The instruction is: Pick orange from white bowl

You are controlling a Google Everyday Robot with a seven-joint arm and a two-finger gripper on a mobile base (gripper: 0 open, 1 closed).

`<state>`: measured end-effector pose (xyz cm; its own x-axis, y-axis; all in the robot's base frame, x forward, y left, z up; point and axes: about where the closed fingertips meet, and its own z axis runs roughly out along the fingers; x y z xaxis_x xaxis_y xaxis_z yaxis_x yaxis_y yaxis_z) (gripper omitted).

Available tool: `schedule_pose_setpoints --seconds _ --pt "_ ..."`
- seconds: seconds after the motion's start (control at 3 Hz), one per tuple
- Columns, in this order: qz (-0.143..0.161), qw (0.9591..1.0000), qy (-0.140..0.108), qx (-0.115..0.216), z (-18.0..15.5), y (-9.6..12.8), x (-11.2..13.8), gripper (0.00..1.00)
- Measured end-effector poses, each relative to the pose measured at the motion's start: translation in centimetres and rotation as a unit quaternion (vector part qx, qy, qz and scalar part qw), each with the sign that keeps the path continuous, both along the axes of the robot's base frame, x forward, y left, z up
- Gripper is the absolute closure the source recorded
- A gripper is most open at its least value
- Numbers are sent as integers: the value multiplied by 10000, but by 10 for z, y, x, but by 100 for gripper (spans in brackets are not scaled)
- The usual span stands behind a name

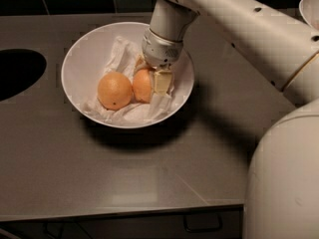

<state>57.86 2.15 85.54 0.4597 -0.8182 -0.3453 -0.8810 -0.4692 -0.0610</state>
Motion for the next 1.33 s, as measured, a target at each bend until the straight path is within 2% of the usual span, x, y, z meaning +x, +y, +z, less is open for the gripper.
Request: schedule_pose_setpoints --seconds 0.33,1.0,1.33 --pt "-63 9999 -82 52 9 3 2 100" --pt "-53 9983 -551 206 50 10 -8 100" --pt "12 9957 -802 468 73 10 -17 100"
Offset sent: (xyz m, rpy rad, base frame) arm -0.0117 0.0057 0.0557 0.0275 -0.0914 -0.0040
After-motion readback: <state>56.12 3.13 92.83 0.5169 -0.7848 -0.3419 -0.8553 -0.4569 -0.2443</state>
